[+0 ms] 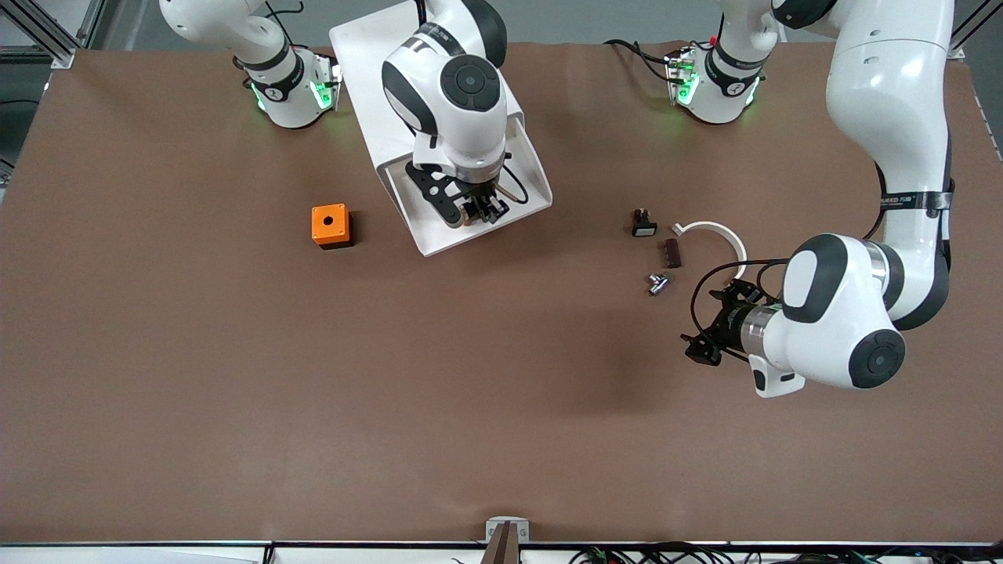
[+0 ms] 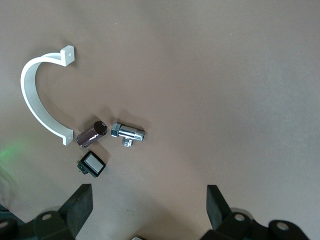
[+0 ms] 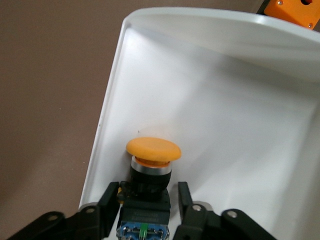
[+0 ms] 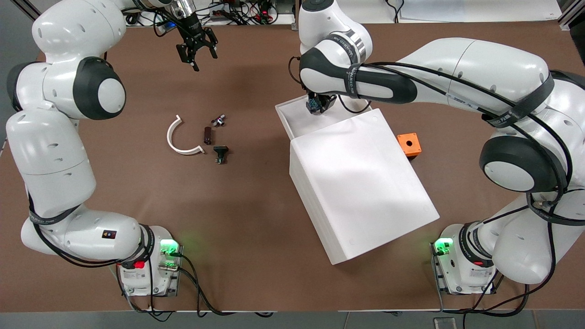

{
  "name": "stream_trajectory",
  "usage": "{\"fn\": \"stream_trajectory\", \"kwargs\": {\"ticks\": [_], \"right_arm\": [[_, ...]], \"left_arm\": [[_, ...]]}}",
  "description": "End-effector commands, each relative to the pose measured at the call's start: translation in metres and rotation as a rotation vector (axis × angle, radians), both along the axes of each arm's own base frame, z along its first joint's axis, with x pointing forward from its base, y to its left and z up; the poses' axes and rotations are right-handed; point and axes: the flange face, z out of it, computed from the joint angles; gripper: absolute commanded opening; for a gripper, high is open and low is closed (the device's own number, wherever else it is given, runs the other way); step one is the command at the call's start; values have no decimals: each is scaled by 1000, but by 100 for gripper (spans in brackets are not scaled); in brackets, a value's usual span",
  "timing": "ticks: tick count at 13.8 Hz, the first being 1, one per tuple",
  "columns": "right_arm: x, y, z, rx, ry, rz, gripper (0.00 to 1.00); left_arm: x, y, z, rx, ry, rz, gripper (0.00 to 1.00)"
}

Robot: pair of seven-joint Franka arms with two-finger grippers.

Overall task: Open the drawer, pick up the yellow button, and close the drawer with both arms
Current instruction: 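Lift the button out with the right gripper while the left gripper approaches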

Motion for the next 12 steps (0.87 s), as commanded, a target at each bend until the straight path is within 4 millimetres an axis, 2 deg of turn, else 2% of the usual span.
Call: {"fn": "stream_trajectory", "kwargs": {"ticks": [1, 3, 5, 6, 8, 10, 12], "right_arm": [[-2, 2, 6, 7, 1, -8, 3], [1, 5, 15, 25, -8, -8, 1], [9, 3, 30, 51, -22, -16, 0], [15, 1, 38, 65, -21, -25, 0], [33, -18, 60, 74, 15, 14, 0], [57, -51, 73, 74, 45, 93, 0], [94, -103, 76, 84, 39, 175, 0]], "left_arm": [[-5, -11, 16, 5, -34, -52, 100], [-5, -13, 37, -3, -74, -55, 100], [-7, -17, 46, -18, -91, -84, 100], [-11, -29, 51, -47, -103, -139, 100], [-13, -50, 56, -103, -157, -237, 100], [-12, -59, 60, -140, -199, -308, 100], [-13, -77, 66, -183, -260, -375, 100]]}}
